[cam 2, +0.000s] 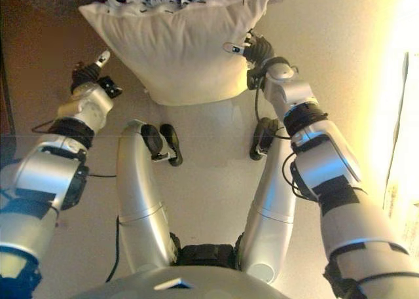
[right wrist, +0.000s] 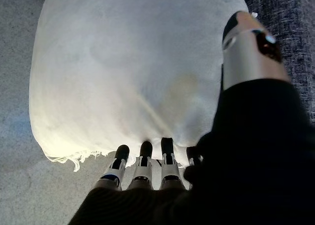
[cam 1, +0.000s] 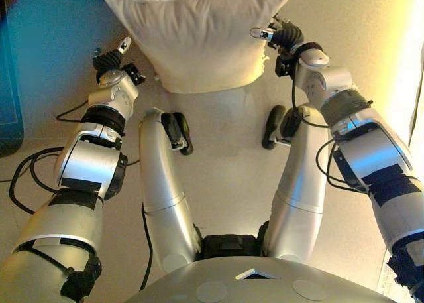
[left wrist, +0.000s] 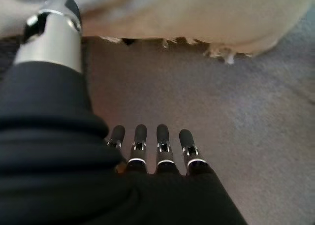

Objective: Pick up the cushion and take it to the sofa

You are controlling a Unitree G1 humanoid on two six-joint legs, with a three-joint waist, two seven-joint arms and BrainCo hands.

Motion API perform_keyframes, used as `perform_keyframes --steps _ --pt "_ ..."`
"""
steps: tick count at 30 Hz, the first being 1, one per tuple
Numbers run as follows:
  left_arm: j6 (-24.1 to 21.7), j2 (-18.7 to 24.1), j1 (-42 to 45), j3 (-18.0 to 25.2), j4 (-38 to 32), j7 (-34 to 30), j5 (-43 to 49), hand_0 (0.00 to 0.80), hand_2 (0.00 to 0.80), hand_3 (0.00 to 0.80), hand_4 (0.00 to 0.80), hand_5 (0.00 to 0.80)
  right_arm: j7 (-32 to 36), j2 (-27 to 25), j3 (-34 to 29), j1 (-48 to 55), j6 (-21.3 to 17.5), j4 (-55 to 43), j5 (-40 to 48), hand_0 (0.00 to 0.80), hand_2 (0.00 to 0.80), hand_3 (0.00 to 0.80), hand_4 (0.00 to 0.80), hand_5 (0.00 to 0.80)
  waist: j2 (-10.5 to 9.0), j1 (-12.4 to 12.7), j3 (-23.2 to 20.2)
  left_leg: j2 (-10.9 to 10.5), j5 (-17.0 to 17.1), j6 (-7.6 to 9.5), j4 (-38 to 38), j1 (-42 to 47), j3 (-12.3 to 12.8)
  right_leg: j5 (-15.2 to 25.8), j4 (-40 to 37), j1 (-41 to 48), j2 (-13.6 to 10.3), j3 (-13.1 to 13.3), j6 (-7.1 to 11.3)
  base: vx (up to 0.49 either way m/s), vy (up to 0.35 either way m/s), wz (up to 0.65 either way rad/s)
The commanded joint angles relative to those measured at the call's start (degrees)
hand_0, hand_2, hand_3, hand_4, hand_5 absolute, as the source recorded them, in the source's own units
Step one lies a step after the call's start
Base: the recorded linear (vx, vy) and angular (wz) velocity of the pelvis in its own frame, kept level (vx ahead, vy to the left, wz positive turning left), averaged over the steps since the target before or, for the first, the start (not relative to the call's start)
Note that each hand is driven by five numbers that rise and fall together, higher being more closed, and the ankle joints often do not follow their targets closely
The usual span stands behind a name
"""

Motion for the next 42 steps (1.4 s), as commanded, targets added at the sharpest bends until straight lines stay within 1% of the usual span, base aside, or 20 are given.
perform_keyframes --steps 1,3,5,8,16,22,25,27,28,29,30,31,37,42 --pt "-0.5 0.0 -3.5 -0.9 1.5 -0.1 2.4 0.000 0.000 0.000 0.000 0.000 0.2 2.1 1.9 -5.4 -0.9 -0.3 1.7 0.000 0.000 0.000 0.000 0.000 2.11 0.2 -0.4 0.6 3.0 1.56 -4.0 -1.2 2.3 7.9 -9.3 3.2 -2.6 5.0 1.46 0.011 0.050 -0.02" --pt "-0.7 -0.1 -3.5 -1.4 1.1 -2.6 2.6 0.000 0.000 0.000 0.000 0.000 0.5 1.9 2.1 -5.1 -0.8 -0.8 1.6 0.000 0.000 0.000 0.000 0.000 2.16 0.1 -0.4 0.7 3.0 1.66 -4.0 -1.3 2.5 8.3 -9.6 3.0 -2.6 5.3 1.56 0.006 0.044 -0.04" --pt "-0.9 -0.5 -3.5 -2.3 0.1 -7.0 3.4 0.000 0.000 0.000 0.000 0.000 0.4 1.7 2.3 -4.9 -0.3 -1.7 1.7 0.000 0.000 0.000 0.000 0.000 2.23 -0.1 -0.4 0.9 3.0 1.61 -3.9 -1.3 2.6 8.7 -9.9 3.0 -2.6 5.5 1.67 0.007 0.038 -0.08" --pt "-2.2 -1.0 -3.5 -3.5 -1.9 -9.9 2.3 0.000 0.000 0.000 0.000 0.000 0.5 1.4 2.6 -4.4 0.1 -2.9 1.5 0.000 0.000 0.000 0.000 0.000 2.39 -0.3 -0.4 1.1 3.2 1.61 -3.9 -1.6 2.9 9.4 -10.3 3.0 -2.5 6.0 1.74 0.010 0.053 -0.08" --pt "-1.8 -1.9 -2.9 -6.9 -8.4 -20.8 2.9 0.000 0.000 0.000 0.000 0.000 1.3 0.5 3.5 -3.4 1.8 -6.6 0.6 0.000 0.000 0.000 0.000 0.000 2.82 -1.0 -0.4 1.5 2.9 1.46 -3.3 -1.8 3.5 10.9 -11.0 2.7 -1.8 7.5 1.67 0.007 0.034 -0.03" --pt "-3.4 -2.3 -2.6 -8.5 -12.1 -24.1 3.7 0.000 0.000 0.000 0.000 0.000 2.4 0.4 4.7 -3.1 2.9 -7.9 -1.0 0.000 0.000 0.000 0.000 0.000 3.16 -1.2 -0.4 1.9 3.0 1.16 -3.2 -2.3 3.6 11.2 -11.2 2.5 -1.7 8.2 1.67 0.004 0.035 -0.03" --pt "-4.1 -2.7 -2.4 -8.5 -13.3 -24.3 4.1 0.000 0.000 0.000 0.000 0.000 3.7 0.7 4.9 -2.9 3.3 -7.7 -0.8 0.000 0.000 0.000 0.000 0.000 3.20 -1.1 -0.4 1.9 3.0 1.02 -3.0 -2.4 3.5 11.4 -11.3 2.5 -1.6 8.5 1.75 0.000 0.000 0.00" --pt "-4.4 -3.1 -2.5 -8.7 -13.5 -24.6 4.8 0.000 0.000 0.000 0.000 0.000 4.2 1.2 5.3 -3.1 3.6 -7.5 -2.3 0.000 0.000 0.000 0.000 0.000 3.23 -1.0 -0.4 1.8 3.0 0.90 -2.9 -2.5 3.5 11.5 -11.3 2.5 -1.5 8.5 1.76 0.005 0.010 -0.06" --pt "-4.4 -3.2 -2.6 -8.7 -13.7 -25.0 5.4 0.129 0.129 0.129 0.129 0.129 4.3 1.5 5.6 -3.3 4.1 -7.4 -3.8 0.486 0.486 0.486 0.486 0.486 3.26 -1.0 -0.4 1.8 3.0 0.84 -3.0 -2.5 3.5 11.5 -11.4 2.5 -1.6 8.5 1.78 0.001 0.011 -0.05" --pt "-4.4 -3.3 -2.7 -8.9 -13.9 -25.2 5.9 0.427 0.427 0.427 0.427 0.427 4.4 1.6 6.0 -3.5 4.3 -7.3 -4.5 0.800 0.800 0.800 0.800 0.800 3.31 -1.0 -0.4 1.8 2.9 0.82 -3.0 -2.4 3.5 11.5 -11.5 2.6 -1.6 8.6 1.77 0.000 0.000 0.00" --pt "-4.4 -3.4 -2.7 -9.1 -14.3 -25.5 6.3 0.527 0.527 0.527 0.527 0.527 4.6 1.8 6.3 -3.7 4.2 -7.4 -4.7 0.800 0.800 0.800 0.800 0.800 3.36 -0.9 -0.4 1.8 2.9 0.76 -3.0 -2.4 3.5 11.5 -11.6 2.6 -1.6 8.6 1.80 0.000 0.000 0.00" --pt "-4.7 -3.3 -2.6 -9.2 -14.4 -26.0 6.3 0.800 0.800 0.800 0.800 0.800 4.6 1.9 6.5 -3.7 4.0 -7.6 -4.3 0.800 0.800 0.800 0.800 0.800 3.41 -0.9 -0.4 1.9 2.9 0.71 -3.0 -2.3 3.5 11.5 -11.6 2.6 -1.7 8.6 1.87 0.000 0.000 0.00" --pt "-6.0 -3.2 -2.2 -9.1 -14.8 -26.1 6.1 0.800 0.800 0.800 0.800 0.800 4.6 2.8 6.7 -3.6 3.2 -7.3 -2.2 0.800 0.800 0.800 0.800 0.800 3.58 -0.6 -0.4 1.7 2.9 0.37 -2.9 -2.2 3.3 11.2 -11.4 2.8 -1.9 8.6 1.95 0.000 0.000 0.00" --pt "-6.5 -3.2 -1.5 -8.7 -15.0 -25.7 5.9 0.800 0.800 0.800 0.800 0.800 4.8 2.6 6.7 -3.6 4.1 -7.2 -1.4 0.800 0.800 0.800 0.800 0.800 3.65 -0.5 -0.4 1.6 2.9 0.12 -3.0 -2.1 3.1 11.1 -11.4 2.8 -2.1 8.6 2.11 0.000 0.000 0.00"
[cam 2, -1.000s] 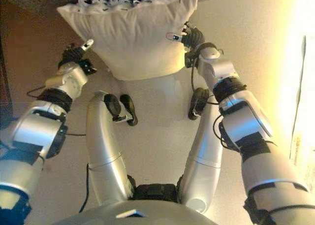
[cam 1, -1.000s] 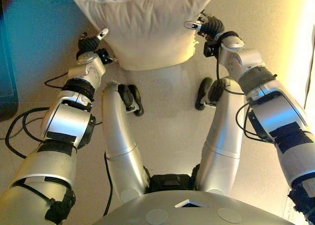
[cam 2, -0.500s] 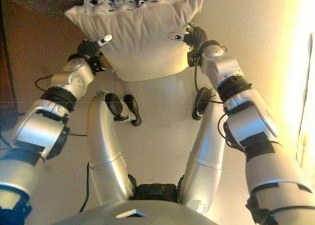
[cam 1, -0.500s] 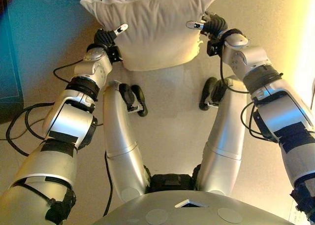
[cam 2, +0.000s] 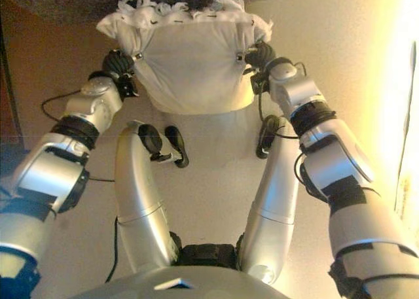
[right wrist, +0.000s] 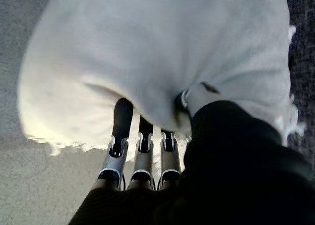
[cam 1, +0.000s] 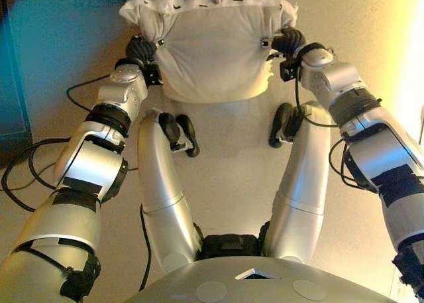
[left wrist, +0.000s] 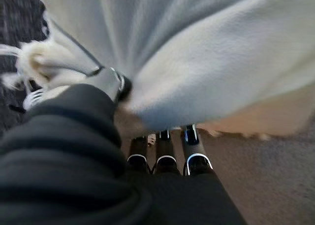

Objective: Pick up the cushion and take it to the sofa

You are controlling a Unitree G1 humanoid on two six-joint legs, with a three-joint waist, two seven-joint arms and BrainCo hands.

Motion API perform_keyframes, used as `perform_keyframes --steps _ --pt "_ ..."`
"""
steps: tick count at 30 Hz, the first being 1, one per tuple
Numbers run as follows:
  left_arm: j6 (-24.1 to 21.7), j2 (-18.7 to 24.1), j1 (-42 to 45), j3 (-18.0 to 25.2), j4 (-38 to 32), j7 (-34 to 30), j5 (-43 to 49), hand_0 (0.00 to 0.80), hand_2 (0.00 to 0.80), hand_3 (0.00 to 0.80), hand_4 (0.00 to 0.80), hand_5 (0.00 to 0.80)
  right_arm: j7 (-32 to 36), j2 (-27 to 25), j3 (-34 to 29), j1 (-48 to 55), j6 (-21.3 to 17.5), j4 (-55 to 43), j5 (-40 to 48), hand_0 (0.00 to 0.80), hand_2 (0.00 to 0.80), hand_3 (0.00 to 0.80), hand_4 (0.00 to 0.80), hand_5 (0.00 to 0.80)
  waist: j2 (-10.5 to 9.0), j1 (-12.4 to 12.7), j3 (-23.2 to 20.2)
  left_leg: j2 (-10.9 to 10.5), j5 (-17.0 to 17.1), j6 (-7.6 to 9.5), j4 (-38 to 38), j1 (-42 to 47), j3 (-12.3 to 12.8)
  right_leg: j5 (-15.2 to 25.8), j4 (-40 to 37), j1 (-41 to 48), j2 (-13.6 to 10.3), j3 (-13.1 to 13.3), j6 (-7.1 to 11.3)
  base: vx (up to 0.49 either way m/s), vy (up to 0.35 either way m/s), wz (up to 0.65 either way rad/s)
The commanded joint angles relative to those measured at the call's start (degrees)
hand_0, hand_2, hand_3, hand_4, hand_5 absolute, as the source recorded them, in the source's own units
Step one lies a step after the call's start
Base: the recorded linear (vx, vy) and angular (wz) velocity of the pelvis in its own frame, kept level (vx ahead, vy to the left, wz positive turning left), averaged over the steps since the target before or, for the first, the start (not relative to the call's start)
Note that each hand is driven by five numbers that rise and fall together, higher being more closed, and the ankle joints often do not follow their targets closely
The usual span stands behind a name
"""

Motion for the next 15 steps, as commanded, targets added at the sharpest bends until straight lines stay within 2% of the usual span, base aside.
perform_keyframes --steps 1,9,12,15 --pt "-5.6 -3.8 -1.4 1.6 -6.4 -3.3 0.5 0.800 0.800 0.800 0.800 0.800 3.5 5.7 0.1 -3.4 -1.8 -2.6 2.8 0.800 0.800 0.800 0.800 0.800 2.71 -0.2 -0.8 -0.2 5.5 -3.12 -5.8 -2.3 -0.5 9.3 -10.7 3.8 -2.9 5.3 0.35 0.000 0.000 0.00" --pt "-8.7 -4.0 -1.1 1.6 -7.1 -4.9 -1.2 0.800 0.800 0.800 0.800 0.800 3.4 5.6 -0.3 -2.9 -3.8 -2.1 3.2 0.800 0.800 0.800 0.800 0.800 2.65 -0.2 -0.8 -0.3 5.5 -3.44 -6.3 -1.9 -0.8 8.9 -10.4 3.8 -3.1 5.3 0.70 -0.015 -0.019 0.01" --pt "-11.8 -4.6 -0.3 2.6 -8.1 -7.1 -2.6 0.800 0.800 0.800 0.800 0.800 2.4 5.8 -0.7 -2.7 -7.0 -2.0 3.3 0.800 0.800 0.800 0.800 0.800 2.56 -0.3 -0.8 -0.2 5.7 -3.84 -8.1 -0.6 -0.9 8.8 -11.7 4.8 -3.3 4.7 1.04 -0.047 -0.041 0.03" --pt "-16.2 -4.9 1.0 2.5 -9.8 -8.1 2.6 0.800 0.800 0.800 0.800 0.800 1.1 5.6 -1.4 -1.8 -11.1 -3.5 1.7 0.800 0.800 0.800 0.800 0.800 2.45 -0.5 -0.8 -0.5 6.5 -4.69 -13.4 2.7 -0.4 9.2 -16.6 8.1 -3.3 2.8 1.69 -0.112 -0.046 -0.02"
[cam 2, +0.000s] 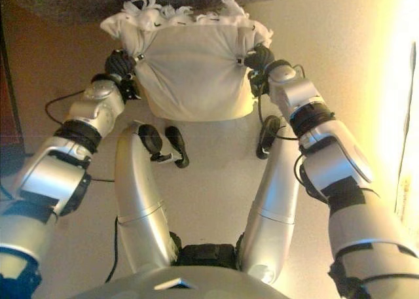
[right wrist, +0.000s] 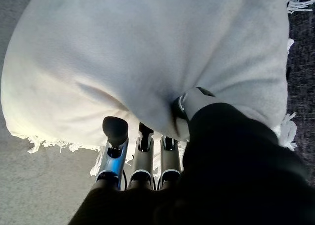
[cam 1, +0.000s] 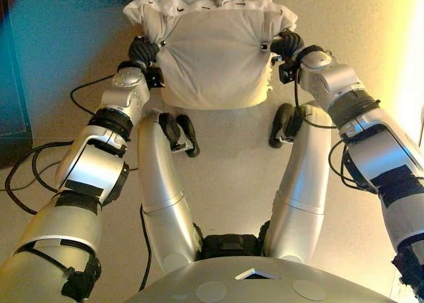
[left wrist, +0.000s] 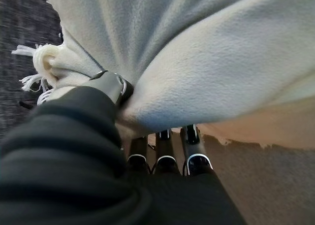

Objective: Pick up the cushion and take it to the sofa

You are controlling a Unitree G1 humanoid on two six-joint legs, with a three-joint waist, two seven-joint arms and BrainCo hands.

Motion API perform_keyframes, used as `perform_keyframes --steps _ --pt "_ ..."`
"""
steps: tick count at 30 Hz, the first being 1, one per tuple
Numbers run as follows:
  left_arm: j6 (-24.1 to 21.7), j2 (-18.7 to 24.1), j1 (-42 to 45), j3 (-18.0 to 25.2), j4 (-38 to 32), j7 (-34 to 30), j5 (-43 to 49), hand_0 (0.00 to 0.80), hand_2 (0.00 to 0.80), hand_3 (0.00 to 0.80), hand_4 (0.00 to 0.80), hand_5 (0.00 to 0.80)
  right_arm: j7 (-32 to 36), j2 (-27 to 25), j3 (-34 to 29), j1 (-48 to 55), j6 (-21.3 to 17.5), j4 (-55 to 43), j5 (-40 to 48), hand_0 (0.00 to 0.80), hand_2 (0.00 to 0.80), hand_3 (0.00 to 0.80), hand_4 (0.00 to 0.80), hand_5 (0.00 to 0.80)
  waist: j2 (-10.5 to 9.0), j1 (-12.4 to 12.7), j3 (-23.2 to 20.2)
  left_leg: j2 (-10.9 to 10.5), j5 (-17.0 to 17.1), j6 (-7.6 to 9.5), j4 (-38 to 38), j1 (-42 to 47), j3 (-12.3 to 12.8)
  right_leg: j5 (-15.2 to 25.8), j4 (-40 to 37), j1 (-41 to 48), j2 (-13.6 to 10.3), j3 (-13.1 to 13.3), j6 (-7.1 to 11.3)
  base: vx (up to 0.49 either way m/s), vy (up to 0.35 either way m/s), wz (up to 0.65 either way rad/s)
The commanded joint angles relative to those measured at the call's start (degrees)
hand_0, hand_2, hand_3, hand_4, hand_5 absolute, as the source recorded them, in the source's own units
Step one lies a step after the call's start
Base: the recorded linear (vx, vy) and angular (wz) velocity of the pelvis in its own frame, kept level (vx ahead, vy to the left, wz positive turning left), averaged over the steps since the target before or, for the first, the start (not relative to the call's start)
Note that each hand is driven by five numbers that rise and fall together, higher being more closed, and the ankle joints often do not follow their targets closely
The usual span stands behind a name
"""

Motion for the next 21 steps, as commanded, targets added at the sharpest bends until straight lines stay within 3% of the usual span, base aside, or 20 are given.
perform_keyframes --steps 1,5,12,16,21 --pt "-10.5 -4.7 -0.9 2.2 -9.9 -5.2 5.1 0.800 0.800 0.800 0.800 0.800 0.7 5.8 -1.5 -2.3 -9.4 -4.5 1.9 0.800 0.800 0.800 0.800 0.800 2.37 -0.6 -0.8 -0.4 6.3 -5.19 -13.2 3.3 -0.8 8.6 -16.3 9.0 -2.5 2.4 1.35 -0.120 -0.044 -0.05" --pt "-15.6 -5.2 2.5 2.6 -13.8 -3.4 6.6 0.800 0.800 0.800 0.800 0.800 -2.0 3.9 -3.5 2.6 -14.9 -10.5 1.4 0.800 0.800 0.800 0.800 0.800 1.79 -1.2 -0.8 -0.8 8.3 -5.95 -21.6 8.8 0.1 9.6 -22.9 14.8 -1.2 0.3 2.20 -0.108 -0.064 -0.06" --pt "-20.3 -7.2 4.8 4.0 -19.6 0.9 10.9 0.800 0.800 0.800 0.800 0.800 -3.8 3.1 -8.9 10.4 -24.3 -19.2 -0.8 0.800 0.800 0.800 0.800 0.800 -0.05 -2.2 -0.8 -1.0 12.6 -7.49 -36.4 18.4 0.8 10.7 -34.2 24.8 1.2 -3.5 3.61 -0.101 -0.135 -0.04" --pt "-20.3 -6.7 6.3 4.4 -23.9 2.5 13.5 0.800 0.800 0.800 0.800 0.800 -4.4 2.4 -11.0 15.2 -26.1 -25.5 -3.1 0.800 0.800 0.800 0.800 0.800 -1.12 -2.5 -0.8 -1.4 16.0 -7.50 -45.8 25.8 0.2 11.4 -42.2 32.2 2.3 -5.1 3.37 -0.037 -0.163 -0.02" --pt "-18.5 -5.5 9.6 5.4 -27.6 2.8 13.8 0.800 0.800 0.800 0.800 0.800 -4.1 1.9 -12.6 21.0 -24.9 -31.3 -5.3 0.800 0.800 0.800 0.800 0.800 -2.87 -2.5 -2.1 -2.0 19.0 -7.22 -53.6 33.5 -1.0 12.0 -49.5 39.9 3.6 -6.6 2.53 0.041 -0.187 0.03"
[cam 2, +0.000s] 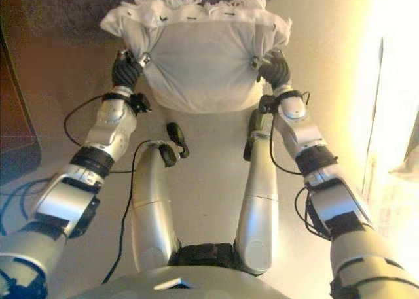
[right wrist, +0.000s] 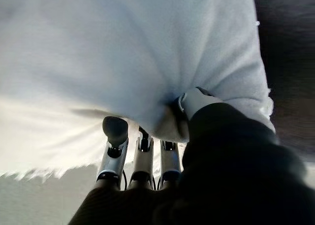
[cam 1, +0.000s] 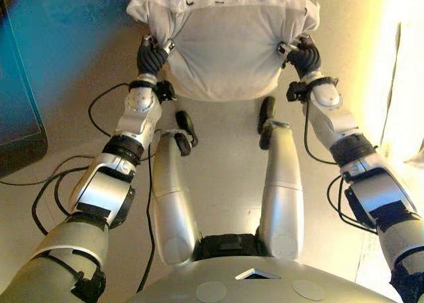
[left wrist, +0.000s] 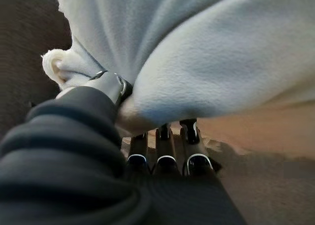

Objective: Pick up the cushion and take it to the sofa

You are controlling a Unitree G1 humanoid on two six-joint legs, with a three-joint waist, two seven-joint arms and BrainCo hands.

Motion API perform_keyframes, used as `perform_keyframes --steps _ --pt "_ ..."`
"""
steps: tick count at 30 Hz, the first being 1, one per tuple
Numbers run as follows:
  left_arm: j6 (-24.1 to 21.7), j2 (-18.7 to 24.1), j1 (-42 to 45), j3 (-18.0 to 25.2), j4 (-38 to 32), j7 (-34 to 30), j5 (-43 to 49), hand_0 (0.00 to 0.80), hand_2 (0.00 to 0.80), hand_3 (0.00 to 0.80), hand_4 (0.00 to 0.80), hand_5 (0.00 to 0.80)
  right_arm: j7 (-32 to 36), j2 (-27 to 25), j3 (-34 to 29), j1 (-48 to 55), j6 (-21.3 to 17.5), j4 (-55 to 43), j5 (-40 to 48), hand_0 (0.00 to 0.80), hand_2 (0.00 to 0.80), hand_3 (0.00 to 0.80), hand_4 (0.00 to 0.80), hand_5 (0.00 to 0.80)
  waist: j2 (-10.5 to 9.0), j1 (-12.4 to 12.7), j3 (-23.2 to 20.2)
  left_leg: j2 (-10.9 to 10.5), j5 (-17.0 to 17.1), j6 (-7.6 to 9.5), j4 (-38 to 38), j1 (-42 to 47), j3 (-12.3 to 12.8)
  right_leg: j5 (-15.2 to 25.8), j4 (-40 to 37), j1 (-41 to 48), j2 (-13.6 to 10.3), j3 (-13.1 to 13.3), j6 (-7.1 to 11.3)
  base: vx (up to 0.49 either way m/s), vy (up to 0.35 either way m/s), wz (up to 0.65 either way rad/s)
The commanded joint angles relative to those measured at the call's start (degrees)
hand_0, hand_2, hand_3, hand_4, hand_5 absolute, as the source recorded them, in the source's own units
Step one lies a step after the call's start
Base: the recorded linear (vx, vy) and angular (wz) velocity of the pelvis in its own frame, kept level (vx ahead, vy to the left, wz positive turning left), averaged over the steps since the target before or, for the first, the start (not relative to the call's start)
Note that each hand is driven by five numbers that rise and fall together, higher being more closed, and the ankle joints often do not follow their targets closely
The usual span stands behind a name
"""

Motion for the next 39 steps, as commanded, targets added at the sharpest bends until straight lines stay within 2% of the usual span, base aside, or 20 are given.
perform_keyframes --steps 1,2,3,6,7,10,11,15,18,20,21,23,25,26,28,29,34,35,36,39 --pt "-5.3 -1.6 -4.5 0.2 -12.1 -2.6 2.7 0.800 0.800 0.800 0.800 0.800 2.8 2.7 -0.1 -1.8 -4.5 -11.9 -1.9 0.800 0.800 0.800 0.800 0.800 -0.68 0.7 -2.7 -0.7 6.9 -3.95 -10.0 3.8 -7.2 0.9 -6.3 9.1 -0.9 -0.3 0.53 0.087 -0.162 -0.11" --pt "-5.3 -1.5 -3.8 0.6 -12.5 -2.6 2.1 0.800 0.800 0.800 0.800 0.800 3.0 2.6 -0.4 -1.1 -4.4 -12.5 -2.0 0.800 0.800 0.800 0.800 0.800 -0.88 0.8 -3.1 -1.2 7.1 -3.90 -10.9 4.8 -7.9 0.9 -7.3 10.1 -0.6 -0.2 0.33 -0.017 -0.117 -0.15" --pt "-5.5 -1.6 -3.4 0.9 -12.9 -2.4 1.7 0.800 0.800 0.800 0.800 0.800 3.2 2.5 -0.7 -0.8 -4.2 -12.7 -2.3 0.800 0.800 0.800 0.800 0.800 -1.07 0.9 -3.4 -1.8 9.2 -3.52 -12.3 5.0 -8.5 2.8 -8.8 10.3 -0.4 0.0 -0.08 -0.034 -0.083 -0.22" --pt "-5.0 -1.4 -0.9 2.3 -14.7 -1.5 0.3 0.800 0.800 0.800 0.800 0.800 4.1 2.4 -1.3 -0.1 -2.1 -14.3 -3.1 0.800 0.800 0.800 0.800 0.800 -1.66 1.8 -5.2 -3.7 9.7 -3.15 -14.9 7.8 -11.9 3.0 -11.6 13.1 0.6 0.8 -0.40 0.039 -0.077 -0.26" --pt "-4.8 -1.4 0.4 3.1 -15.5 -0.9 0.1 0.800 0.800 0.800 0.800 0.800 4.2 2.7 -1.2 -0.3 -0.9 -14.8 -3.9 0.800 0.800 0.800 0.800 0.800 -1.92 2.6 -6.0 -5.2 9.9 -2.84 -16.3 9.2 -13.9 3.2 -13.0 14.5 1.1 1.2 -0.44 0.085 -0.038 -0.32" --pt "-4.0 -1.2 3.6 4.6 -17.4 0.7 0.3 0.800 0.800 0.800 0.800 0.800 4.6 3.3 -0.4 -0.6 1.7 -16.1 -5.7 0.800 0.800 0.800 0.800 0.800 -2.50 4.4 -8.1 -8.0 9.7 -2.26 -18.4 12.7 -17.3 3.5 -15.7 17.7 2.2 2.1 -0.45 0.114 -0.031 -0.57" --pt "-4.2 -1.2 4.8 5.0 -17.8 0.8 0.1 0.800 0.800 0.800 0.800 0.800 5.5 3.5 -0.2 -0.4 2.2 -16.4 -5.3 0.800 0.800 0.800 0.800 0.800 -2.65 4.8 -8.6 -8.3 9.7 -2.08 -19.3 14.0 -17.9 3.6 -16.3 18.8 2.4 2.4 -0.43 0.130 -0.039 -0.52" --pt "-2.0 -1.1 8.4 5.7 -19.6 -0.4 0.2 0.800 0.800 0.800 0.800 0.800 7.6 4.5 -0.8 3.6 3.2 -17.6 -2.6 0.800 0.800 0.800 0.800 0.800 -2.43 4.5 -11.8 -6.2 10.9 -2.65 -23.5 19.6 -13.4 3.0 -20.2 25.8 3.0 -0.3 -0.73 0.125 -0.119 -0.27" --pt "-0.8 -1.9 9.1 5.1 -18.4 -2.1 -0.8 0.800 0.800 0.800 0.800 0.800 7.9 3.8 -1.6 8.1 1.5 -17.7 -2.2 0.800 0.800 0.800 0.800 0.800 -2.13 3.1 -14.7 -5.5 11.4 -3.06 -26.9 25.1 -6.6 3.3 -24.8 32.6 2.0 -4.7 -0.67 0.156 -0.113 0.43" --pt "-0.8 -2.2 11.2 5.3 -19.0 -2.4 -0.1 0.800 0.800 0.800 0.800 0.800 8.5 3.4 -1.9 10.8 0.4 -18.4 -3.0 0.800 0.800 0.800 0.800 0.800 -2.01 3.0 -16.4 -6.3 12.2 -2.70 -29.8 28.2 -7.5 3.4 -26.4 35.1 2.7 -4.5 -0.80 0.175 0.010 0.67" --pt "-0.9 -2.4 14.0 5.7 -20.5 -2.1 -0.1 0.800 0.800 0.800 0.800 0.800 9.5 3.5 -2.0 12.7 0.7 -19.2 -3.3 0.800 0.800 0.800 0.800 0.800 -1.81 3.2 -17.8 -7.2 12.5 -2.13 -32.4 31.2 -8.5 3.3 -27.6 37.1 3.5 -3.5 -0.79 0.256 0.089 0.33" --pt "0.3 -2.8 19.1 7.1 -23.7 -1.9 0.3 0.800 0.800 0.800 0.800 0.800 11.1 3.4 -2.5 16.2 2.6 -21.8 -3.0 0.800 0.800 0.800 0.800 0.800 -2.20 3.7 -20.1 -8.6 11.9 -1.59 -33.3 34.6 -10.1 4.1 -30.4 40.7 4.3 -1.9 -0.65 0.300 0.087 -0.12" --pt "2.1 -2.8 22.2 8.5 -25.9 -2.5 0.1 0.800 0.800 0.800 0.800 0.800 11.6 3.6 -2.8 17.9 4.8 -22.7 -2.9 0.800 0.800 0.800 0.800 0.800 -2.35 4.5 -22.5 -9.7 10.9 -0.90 -34.3 37.9 -11.5 4.5 -32.5 43.9 4.7 -1.5 -0.54 0.280 0.053 -0.25" --pt "2.7 -2.8 23.0 8.8 -26.4 -2.7 0.3 0.800 0.800 0.800 0.800 0.800 11.7 3.9 -2.8 18.6 5.3 -22.6 -2.5 0.800 0.800 0.800 0.800 0.800 -2.30 4.6 -23.1 -9.3 10.8 -0.81 -35.3 39.4 -10.7 4.5 -33.1 45.0 4.8 -1.6 -0.49 0.267 0.048 -0.24" --pt "4.2 -3.2 25.0 9.5 -26.1 -4.3 1.3 0.800 0.800 0.800 0.800 0.800 12.1 5.2 -3.2 21.0 6.1 -21.2 0.0 0.800 0.800 0.800 0.800 0.800 -2.27 4.2 -25.6 -8.0 10.3 -0.98 -37.4 43.8 -6.9 4.4 -35.2 49.1 5.0 -2.4 -0.46 0.289 0.062 -0.18" --pt "4.4 -3.2 25.3 9.5 -26.2 -4.4 1.2 0.800 0.800 0.800 0.800 0.800 12.3 5.5 -3.3 21.4 6.1 -21.0 0.6 0.800 0.800 0.800 0.800 0.800 -2.31 4.2 -25.8 -8.0 10.2 -0.93 -38.0 44.7 -6.6 4.4 -35.6 49.9 4.9 -2.6 -0.38 0.268 0.091 -0.05" --pt "5.5 -2.4 27.2 10.9 -27.3 -5.7 1.1 0.800 0.800 0.800 0.800 0.800 12.6 6.5 -4.5 25.3 6.1 -21.7 1.0 0.800 0.800 0.800 0.800 0.800 -2.16 2.9 -28.2 -7.5 10.4 -0.50 -41.8 49.8 -0.9 5.7 -38.2 53.3 3.9 -4.0 0.83 0.105 0.088 -0.05" --pt "5.5 -2.4 27.3 10.9 -27.3 -5.7 1.1 0.800 0.800 0.800 0.800 0.800 12.5 6.6 -4.6 25.5 6.1 -21.9 0.7 0.800 0.800 0.800 0.800 0.800 -2.18 2.8 -28.2 -7.5 10.5 -0.46 -42.0 50.0 -0.5 5.8 -38.4 53.5 3.9 -4.1 0.91 0.063 0.079 0.03" --pt "5.9 -2.2 27.0 10.9 -27.1 -6.5 1.2 0.800 0.800 0.800 0.800 0.800 11.9 6.3 -4.9 26.3 5.6 -22.0 0.1 0.800 0.800 0.800 0.800 0.800 -2.05 2.3 -28.7 -7.5 10.6 -0.20 -43.1 51.1 1.1 6.0 -38.5 53.7 3.7 -4.8 1.20 0.056 0.074 0.05" --pt "5.9 -2.1 26.5 10.7 -26.7 -6.7 2.1 0.800 0.800 0.800 0.800 0.800 11.6 6.5 -5.5 26.0 5.7 -21.7 0.3 0.800 0.800 0.800 0.800 0.800 -1.98 2.0 -29.2 -7.7 10.2 0.26 -44.4 52.6 1.2 5.9 -38.5 54.1 3.6 -4.6 1.39 0.054 0.080 0.12"
